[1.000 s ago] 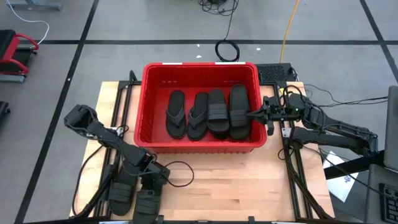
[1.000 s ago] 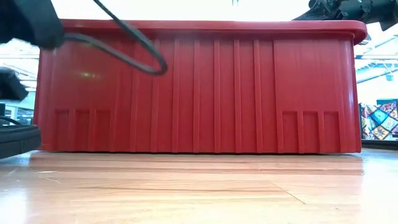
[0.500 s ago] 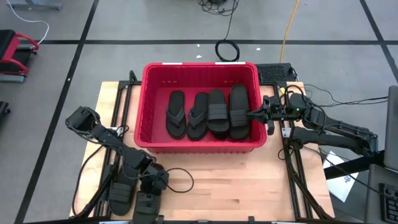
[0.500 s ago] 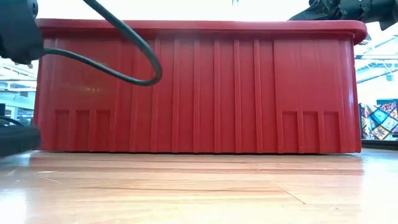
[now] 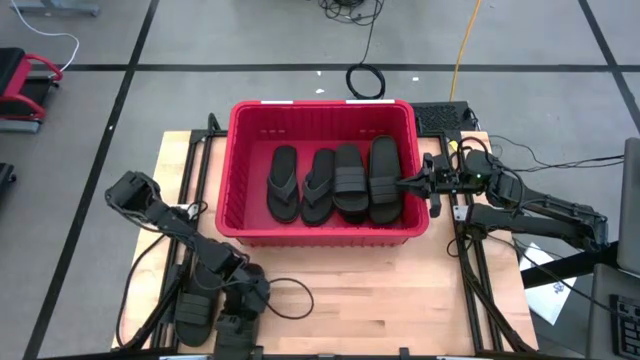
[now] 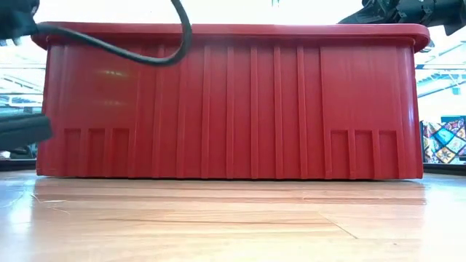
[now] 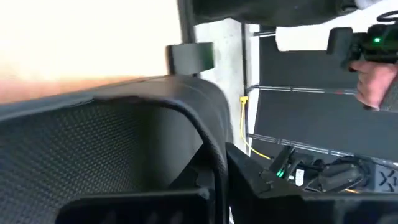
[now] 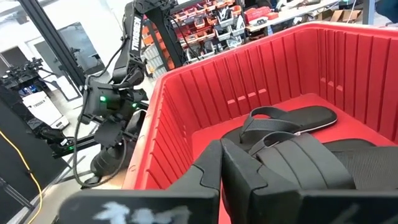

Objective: Pick and place slides into bin
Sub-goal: Put the right slide into the bin

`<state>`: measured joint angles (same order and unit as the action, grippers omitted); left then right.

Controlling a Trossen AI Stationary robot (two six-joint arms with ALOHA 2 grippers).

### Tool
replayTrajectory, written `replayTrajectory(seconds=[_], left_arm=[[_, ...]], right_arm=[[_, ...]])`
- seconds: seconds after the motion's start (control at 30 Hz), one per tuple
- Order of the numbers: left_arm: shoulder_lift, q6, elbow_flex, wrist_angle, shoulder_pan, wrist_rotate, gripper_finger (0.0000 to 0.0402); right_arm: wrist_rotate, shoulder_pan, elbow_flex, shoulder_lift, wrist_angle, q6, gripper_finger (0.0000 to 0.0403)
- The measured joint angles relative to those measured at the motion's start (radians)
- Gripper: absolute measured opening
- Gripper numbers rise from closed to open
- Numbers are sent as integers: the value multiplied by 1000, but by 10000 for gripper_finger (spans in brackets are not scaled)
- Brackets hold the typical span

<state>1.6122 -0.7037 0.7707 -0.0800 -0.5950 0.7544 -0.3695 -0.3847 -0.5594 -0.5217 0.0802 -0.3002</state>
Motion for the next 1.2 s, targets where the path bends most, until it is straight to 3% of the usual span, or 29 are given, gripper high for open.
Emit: replayTrajectory(seconds=[0.17, 0.37, 0.47, 0.6, 0.7, 0.8, 1.0, 1.2], left_arm=[[-73, -61, 48, 0, -32, -41, 5], [-226, -28, 179, -57, -85, -172, 4], [-273, 12, 306, -291, -84, -251, 3], [-278, 175, 537, -809, -56, -352, 2], [-277, 281, 700, -1068, 1, -487, 2], [-275, 360, 827, -1204, 72, -659, 1], [-286, 610, 1015, -1264, 205, -914, 1], [-284, 808, 1063, -1350, 444, -1073, 1]], right_arm=[[0, 0, 0, 0, 0, 13, 0], [1, 0, 0, -1, 0, 39, 0], [1, 0, 0, 0, 0, 47, 0], [1, 0, 0, -1, 0, 51, 0], [1, 0, 0, 0, 0, 51, 0], [1, 0, 0, 0, 0, 51, 0], [1, 0, 0, 0, 0, 51, 0], [4, 0, 0, 0, -1, 51, 0]])
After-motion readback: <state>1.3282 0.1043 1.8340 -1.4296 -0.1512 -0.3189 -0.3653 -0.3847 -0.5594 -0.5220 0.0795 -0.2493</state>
